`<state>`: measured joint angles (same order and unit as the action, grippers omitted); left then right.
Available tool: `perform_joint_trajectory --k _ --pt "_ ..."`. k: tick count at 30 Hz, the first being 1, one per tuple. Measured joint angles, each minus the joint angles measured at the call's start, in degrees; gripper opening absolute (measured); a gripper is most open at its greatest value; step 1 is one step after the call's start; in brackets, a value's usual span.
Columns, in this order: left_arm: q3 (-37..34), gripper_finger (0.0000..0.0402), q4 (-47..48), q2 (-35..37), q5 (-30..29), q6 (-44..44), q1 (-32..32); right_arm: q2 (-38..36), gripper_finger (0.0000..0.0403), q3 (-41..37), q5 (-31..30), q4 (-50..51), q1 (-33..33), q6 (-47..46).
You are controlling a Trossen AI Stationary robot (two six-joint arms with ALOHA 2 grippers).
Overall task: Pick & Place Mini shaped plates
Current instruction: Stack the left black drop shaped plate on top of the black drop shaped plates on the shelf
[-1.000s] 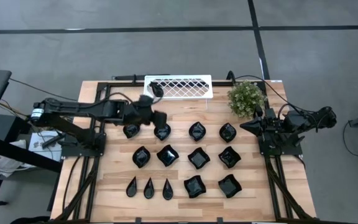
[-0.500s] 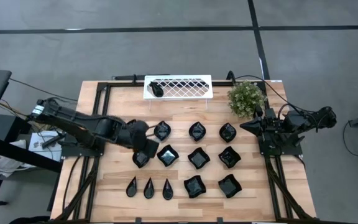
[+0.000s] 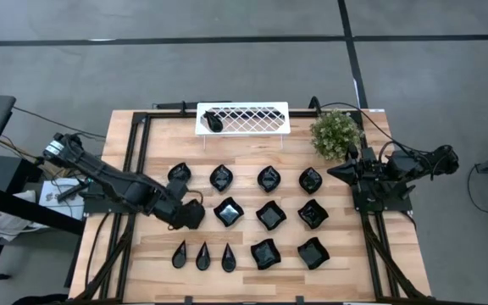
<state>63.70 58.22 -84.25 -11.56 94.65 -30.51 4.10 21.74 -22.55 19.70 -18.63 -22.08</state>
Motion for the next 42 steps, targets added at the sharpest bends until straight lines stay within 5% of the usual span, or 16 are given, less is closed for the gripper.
perform_joint_trajectory --k 17,42 --pt "-15.41 0.0139 -16.21 0.26 8.55 18.23 -14.11 0.00 0.0000 0.00 0.00 -0.02 -0.01 -0.03" --pt "-27.94 0.0118 -32.35 0.08 8.24 18.33 -14.42 0.00 0.0000 0.00 0.00 -0.02 -0.01 -0.03"
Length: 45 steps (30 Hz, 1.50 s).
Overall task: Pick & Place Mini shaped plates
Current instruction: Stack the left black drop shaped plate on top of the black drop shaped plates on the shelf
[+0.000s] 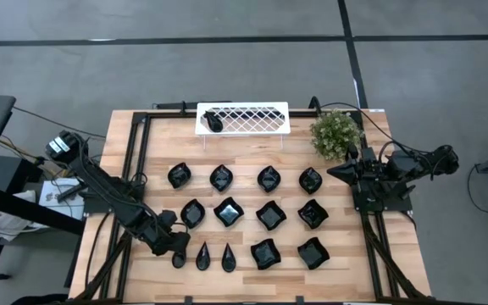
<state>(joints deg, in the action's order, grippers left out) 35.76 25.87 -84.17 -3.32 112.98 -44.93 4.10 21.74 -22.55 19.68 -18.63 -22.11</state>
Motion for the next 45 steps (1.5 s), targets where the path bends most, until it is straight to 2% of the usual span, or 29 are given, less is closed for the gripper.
perform_joint_trajectory --k 7,14,33,45 --pt "-0.32 0.0108 -3.63 -2.86 0.30 0.01 0.02 0.00 0.0000 0.00 0.00 0.00 0.00 0.01" --pt "-0.32 0.0106 -4.27 -6.31 4.93 0.05 0.02 0.00 0.0000 0.00 0.00 -0.02 0.00 0.00" --pt "-0.32 0.0105 -4.82 -7.65 2.02 -0.50 1.99 0.00 0.0000 -0.02 0.00 -0.04 0.00 0.02" --pt "-0.27 0.0062 -6.31 -8.75 1.84 -0.43 1.97 0.00 0.0000 0.00 0.00 -0.02 0.00 0.02"
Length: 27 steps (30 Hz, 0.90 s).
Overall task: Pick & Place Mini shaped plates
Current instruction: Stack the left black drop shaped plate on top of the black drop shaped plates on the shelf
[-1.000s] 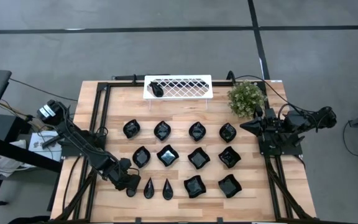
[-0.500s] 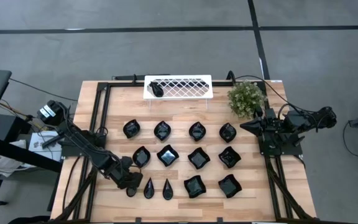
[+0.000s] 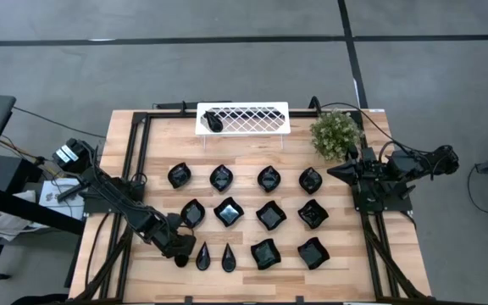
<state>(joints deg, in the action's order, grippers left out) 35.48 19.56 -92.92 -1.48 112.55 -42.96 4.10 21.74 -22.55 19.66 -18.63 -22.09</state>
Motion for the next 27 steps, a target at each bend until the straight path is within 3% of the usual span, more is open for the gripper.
perform_joint_trajectory --k 12,20,27 --pt "0.00 0.0010 -0.60 0.02 0.01 0.44 0.00 0.00 0.0000 0.00 0.00 -0.02 0.02 0.00" --pt "0.00 0.0009 -0.74 0.45 0.00 0.46 0.00 0.00 0.0000 -0.01 0.00 -0.01 0.01 0.00" --pt "0.00 0.0008 -0.15 5.03 -2.69 0.46 0.00 0.00 0.0000 -0.01 0.00 0.00 0.00 0.00"
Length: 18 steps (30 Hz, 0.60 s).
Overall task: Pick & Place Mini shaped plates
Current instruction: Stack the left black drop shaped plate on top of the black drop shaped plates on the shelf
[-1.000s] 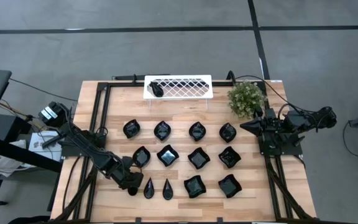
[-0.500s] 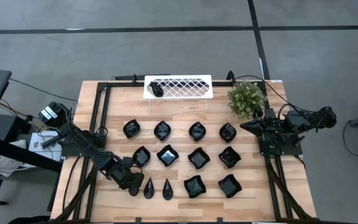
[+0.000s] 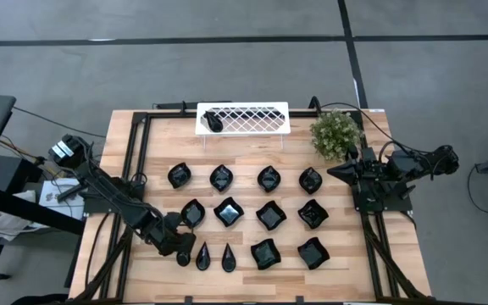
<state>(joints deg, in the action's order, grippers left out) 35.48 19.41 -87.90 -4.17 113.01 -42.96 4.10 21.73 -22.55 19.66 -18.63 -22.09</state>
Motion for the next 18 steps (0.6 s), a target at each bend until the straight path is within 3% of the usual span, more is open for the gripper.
perform_joint_trajectory --k 6,14,18 --pt "0.00 0.0008 0.40 5.85 -7.27 -0.12 -0.02 0.00 0.0000 0.01 0.00 0.00 0.00 0.02" --pt "0.00 0.0007 0.29 14.74 -28.58 -4.13 2.11 0.00 0.0000 -0.01 0.00 0.00 0.02 0.04" --pt "0.00 0.0007 -0.27 17.69 -31.07 -10.31 7.30 0.00 0.0000 0.00 0.00 0.00 0.00 0.04"
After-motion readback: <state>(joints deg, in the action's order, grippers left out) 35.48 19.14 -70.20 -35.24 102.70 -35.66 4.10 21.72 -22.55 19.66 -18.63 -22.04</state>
